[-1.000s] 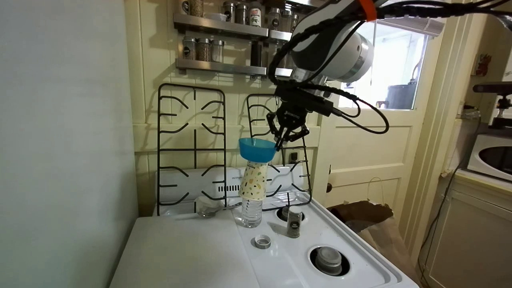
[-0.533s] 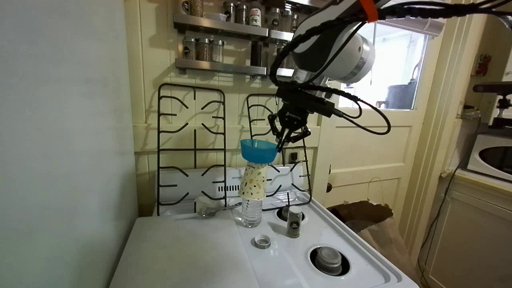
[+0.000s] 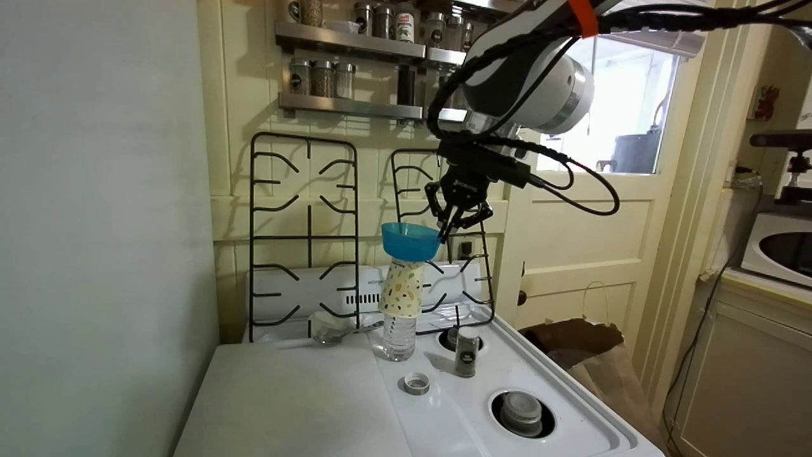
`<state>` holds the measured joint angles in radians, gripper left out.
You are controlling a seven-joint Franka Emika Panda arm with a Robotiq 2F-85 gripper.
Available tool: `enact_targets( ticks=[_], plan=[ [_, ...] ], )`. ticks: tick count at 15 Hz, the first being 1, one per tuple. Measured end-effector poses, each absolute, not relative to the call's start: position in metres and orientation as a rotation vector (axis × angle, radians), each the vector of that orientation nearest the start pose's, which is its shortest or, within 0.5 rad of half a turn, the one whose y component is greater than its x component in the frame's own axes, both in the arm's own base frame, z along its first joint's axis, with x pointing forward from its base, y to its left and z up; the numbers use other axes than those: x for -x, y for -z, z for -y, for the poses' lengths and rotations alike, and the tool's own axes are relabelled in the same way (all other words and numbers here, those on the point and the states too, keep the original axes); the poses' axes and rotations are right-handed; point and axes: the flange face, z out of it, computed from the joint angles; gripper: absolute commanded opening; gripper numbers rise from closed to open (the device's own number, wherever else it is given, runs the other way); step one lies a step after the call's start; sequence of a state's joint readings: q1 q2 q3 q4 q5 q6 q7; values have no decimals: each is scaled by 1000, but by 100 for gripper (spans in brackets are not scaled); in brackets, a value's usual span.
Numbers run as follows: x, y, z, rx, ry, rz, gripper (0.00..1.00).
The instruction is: Pick up the blue bowl and put it on top of the cup
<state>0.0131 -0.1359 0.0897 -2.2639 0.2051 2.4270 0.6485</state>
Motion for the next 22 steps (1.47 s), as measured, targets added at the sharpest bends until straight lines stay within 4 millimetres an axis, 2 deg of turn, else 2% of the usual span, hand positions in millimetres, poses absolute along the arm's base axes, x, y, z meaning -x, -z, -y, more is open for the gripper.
enact_targets(
  ticks=[11,22],
  plan=[
    [-522,-441,-54,2683,280,-995,1],
    [-523,-444,-59,2700,275,-973,1]
  ],
)
